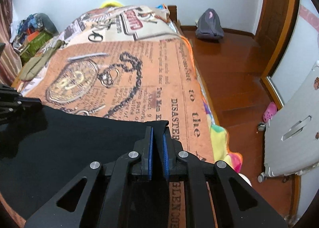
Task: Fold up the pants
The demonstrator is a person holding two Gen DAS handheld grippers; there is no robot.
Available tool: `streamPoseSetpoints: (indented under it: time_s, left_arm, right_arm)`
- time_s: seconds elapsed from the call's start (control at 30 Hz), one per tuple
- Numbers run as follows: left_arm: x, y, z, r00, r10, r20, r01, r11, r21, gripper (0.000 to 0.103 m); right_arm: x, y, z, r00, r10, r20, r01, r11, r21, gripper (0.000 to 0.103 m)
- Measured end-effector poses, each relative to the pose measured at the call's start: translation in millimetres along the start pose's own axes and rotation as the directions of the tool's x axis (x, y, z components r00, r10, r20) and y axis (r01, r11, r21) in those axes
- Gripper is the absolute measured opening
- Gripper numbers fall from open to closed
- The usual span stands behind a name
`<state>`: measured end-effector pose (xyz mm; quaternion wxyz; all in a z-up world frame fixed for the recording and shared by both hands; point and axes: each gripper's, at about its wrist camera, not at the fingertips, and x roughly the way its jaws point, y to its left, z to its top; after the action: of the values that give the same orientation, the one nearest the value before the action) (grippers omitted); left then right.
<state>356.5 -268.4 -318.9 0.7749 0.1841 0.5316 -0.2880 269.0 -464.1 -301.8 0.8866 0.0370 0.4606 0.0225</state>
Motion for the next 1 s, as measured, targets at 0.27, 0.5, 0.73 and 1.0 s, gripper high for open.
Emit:
streamPoseSetpoints:
  time_s: [0.27, 0.5, 0.73, 1.0]
  left_arm:
    - [-26.6, 7.8, 0.7, 0.998, 0.004, 0.059, 0.000, 0.997, -0.074, 0.018]
    - [-72.6, -2.0, -31.0, 0.991, 0.039, 0.129, -0.031, 0.998, -0.059, 0.043]
    - [-64.3, -35.4, -77.7, 0.996, 0.009, 0.084, -0.004, 0.998, -0.058, 0.046]
    - [-62.2, -70.5, -102.2, 0.992, 0.032, 0.118, -0.027, 0.998, -0.050, 0.054]
  right_arm:
    - [-5.3, -4.7, -11.1, 0.992, -0.120, -0.029, 0.120, 0.993, -0.001, 0.026]
    - [-62.1, 20.1, -21.1, 0.999, 0.028, 0.027, -0.029, 1.000, 0.006, 0.029]
    - [-57.1, 61.5, -58.2, 0.990, 0.142, -0.017, -0.142, 0.990, -0.009, 0.037]
    - [-58.7, 38.9, -97.7, 0.990, 0.126, -0.058, -0.122, 0.990, 0.070, 0.043]
